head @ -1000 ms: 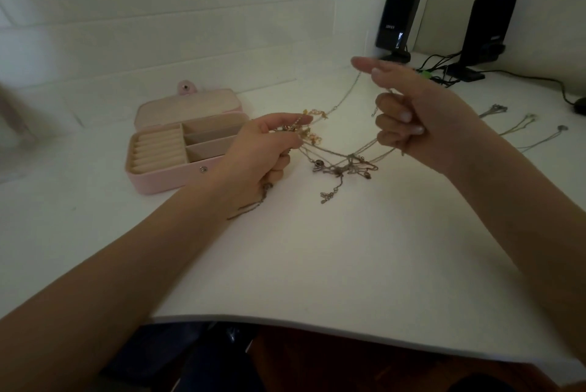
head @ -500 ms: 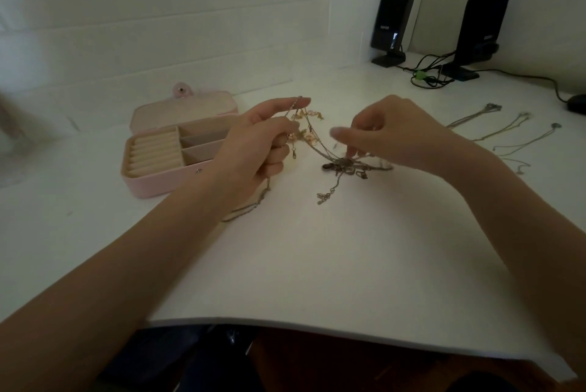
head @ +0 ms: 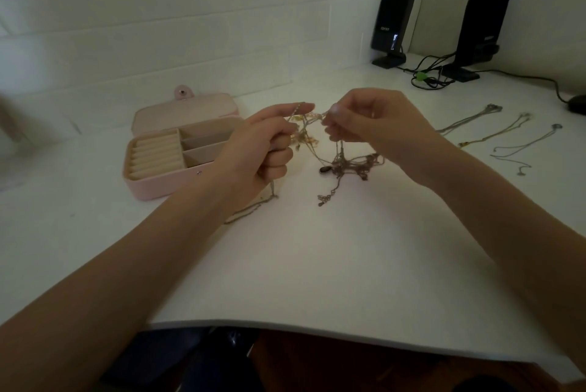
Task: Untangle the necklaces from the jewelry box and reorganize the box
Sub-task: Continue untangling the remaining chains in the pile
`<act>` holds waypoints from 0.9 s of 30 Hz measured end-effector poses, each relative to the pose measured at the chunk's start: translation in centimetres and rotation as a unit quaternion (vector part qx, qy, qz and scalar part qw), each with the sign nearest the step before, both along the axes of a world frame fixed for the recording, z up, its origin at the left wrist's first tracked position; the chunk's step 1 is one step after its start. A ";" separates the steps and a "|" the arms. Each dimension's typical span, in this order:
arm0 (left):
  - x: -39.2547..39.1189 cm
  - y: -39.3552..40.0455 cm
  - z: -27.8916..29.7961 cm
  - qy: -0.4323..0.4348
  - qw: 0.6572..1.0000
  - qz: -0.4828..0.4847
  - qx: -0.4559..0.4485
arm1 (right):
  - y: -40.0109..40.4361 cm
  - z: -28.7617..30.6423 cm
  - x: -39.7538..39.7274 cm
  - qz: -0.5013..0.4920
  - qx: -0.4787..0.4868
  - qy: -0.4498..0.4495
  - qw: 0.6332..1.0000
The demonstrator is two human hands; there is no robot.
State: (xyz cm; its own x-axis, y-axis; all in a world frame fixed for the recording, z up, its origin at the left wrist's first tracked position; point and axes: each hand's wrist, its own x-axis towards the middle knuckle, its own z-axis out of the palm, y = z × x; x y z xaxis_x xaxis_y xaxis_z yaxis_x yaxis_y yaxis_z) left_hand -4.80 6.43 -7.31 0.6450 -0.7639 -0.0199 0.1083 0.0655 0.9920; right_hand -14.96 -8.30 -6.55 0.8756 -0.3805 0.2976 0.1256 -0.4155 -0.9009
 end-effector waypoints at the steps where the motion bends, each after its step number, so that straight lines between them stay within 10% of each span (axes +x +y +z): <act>1: 0.0 0.0 0.0 0.006 1.000 -0.001 -0.001 | 0.0 0.2 -0.1 0.020 0.036 -0.006 0.999; 16: 0.5 0.0 -0.3 0.054 0.999 0.000 0.010 | -0.5 0.9 -0.5 -0.103 0.143 -0.078 0.981; 22: 0.5 0.2 -0.1 0.077 0.997 -0.022 -0.020 | -0.6 0.4 -0.6 -0.134 -0.099 0.025 0.986; 27: 0.3 0.4 0.1 0.071 0.996 -0.047 -0.027 | 0.2 0.3 -0.6 -0.172 -0.318 0.145 0.921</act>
